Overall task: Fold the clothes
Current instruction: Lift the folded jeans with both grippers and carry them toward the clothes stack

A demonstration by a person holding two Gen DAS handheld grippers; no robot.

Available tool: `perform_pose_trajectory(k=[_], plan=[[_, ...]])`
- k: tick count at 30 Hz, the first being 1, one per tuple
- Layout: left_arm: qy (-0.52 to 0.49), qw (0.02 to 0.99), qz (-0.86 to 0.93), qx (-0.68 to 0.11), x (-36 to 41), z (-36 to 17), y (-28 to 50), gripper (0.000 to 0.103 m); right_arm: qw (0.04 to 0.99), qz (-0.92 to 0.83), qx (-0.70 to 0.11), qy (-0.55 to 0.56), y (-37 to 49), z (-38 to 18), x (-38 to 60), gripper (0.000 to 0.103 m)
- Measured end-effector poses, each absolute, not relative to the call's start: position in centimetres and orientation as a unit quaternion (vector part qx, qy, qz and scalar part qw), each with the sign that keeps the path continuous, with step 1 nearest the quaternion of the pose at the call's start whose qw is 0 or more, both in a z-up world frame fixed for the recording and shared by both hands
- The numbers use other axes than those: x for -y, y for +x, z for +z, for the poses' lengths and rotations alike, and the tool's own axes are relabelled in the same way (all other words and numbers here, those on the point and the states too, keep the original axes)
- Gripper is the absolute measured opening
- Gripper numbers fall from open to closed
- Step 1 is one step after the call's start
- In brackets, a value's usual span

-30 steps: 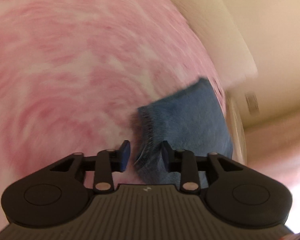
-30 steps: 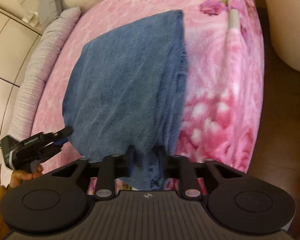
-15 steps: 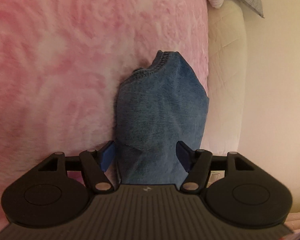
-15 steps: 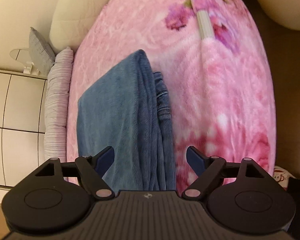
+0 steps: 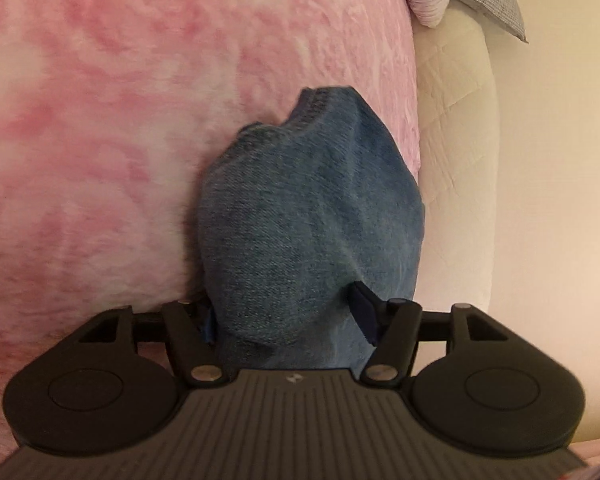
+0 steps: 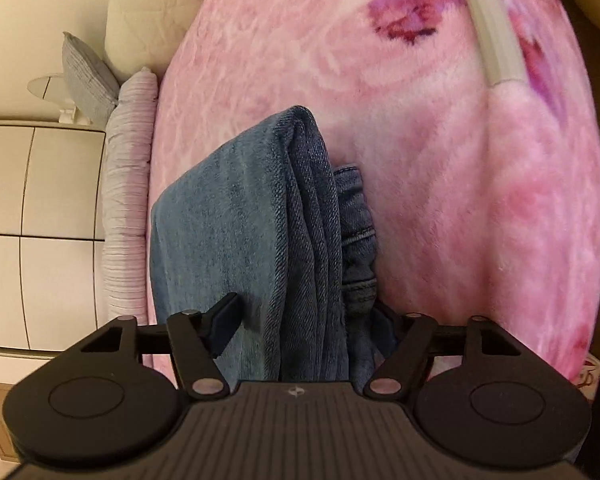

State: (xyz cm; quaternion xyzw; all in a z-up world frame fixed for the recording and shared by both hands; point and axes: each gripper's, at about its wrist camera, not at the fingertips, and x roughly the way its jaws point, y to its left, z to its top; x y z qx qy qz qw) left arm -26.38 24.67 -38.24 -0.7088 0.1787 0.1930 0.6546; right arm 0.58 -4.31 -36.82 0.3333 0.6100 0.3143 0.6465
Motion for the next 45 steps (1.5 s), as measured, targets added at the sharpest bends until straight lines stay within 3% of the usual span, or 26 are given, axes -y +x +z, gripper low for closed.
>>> perform_pose_trajectory(k=[3, 5, 8, 16, 24, 33, 45], plan=[[-0.709, 0.655, 0.198, -0.167, -24.5, -38.2, -25.9, 0.044, 0.650, 0.330, -0.608, 0.315, 1.1, -36.4, 3.4, 0.065], [-0.709, 0.657, 0.201, -0.158, -24.5, -37.9, -25.6, 0.033, 0.649, 0.347, -0.604, 0.307, 1.6, -35.6, 2.8, 0.041], [-0.704, 0.670, 0.196, -0.126, -25.0, -35.0, -26.0, 0.028, 0.640, 0.387, -0.591, 0.301, 2.8, -33.2, 1.7, 0.031], [-0.688, 0.688, 0.227, -0.032, -25.0, -24.2, -30.8, 0.027, 0.596, 0.450, -0.607, 0.273, 3.7, -24.4, -3.0, 0.030], [-0.624, 0.694, 0.341, 0.112, -20.3, -11.3, -44.9, 0.027, 0.493, 0.588, -0.608, 0.205, -3.0, -13.1, -12.5, 0.030], [-0.542, 0.654, 0.472, 0.236, -8.6, -2.9, -65.3, 0.028, 0.326, 0.715, -0.608, 0.115, -22.1, -4.5, -21.0, 0.030], [-0.524, 0.581, 0.553, 0.285, 0.5, -1.4, -90.0, 0.028, 0.230, 0.728, -0.644, 0.041, -51.5, -3.5, -19.2, 0.030]])
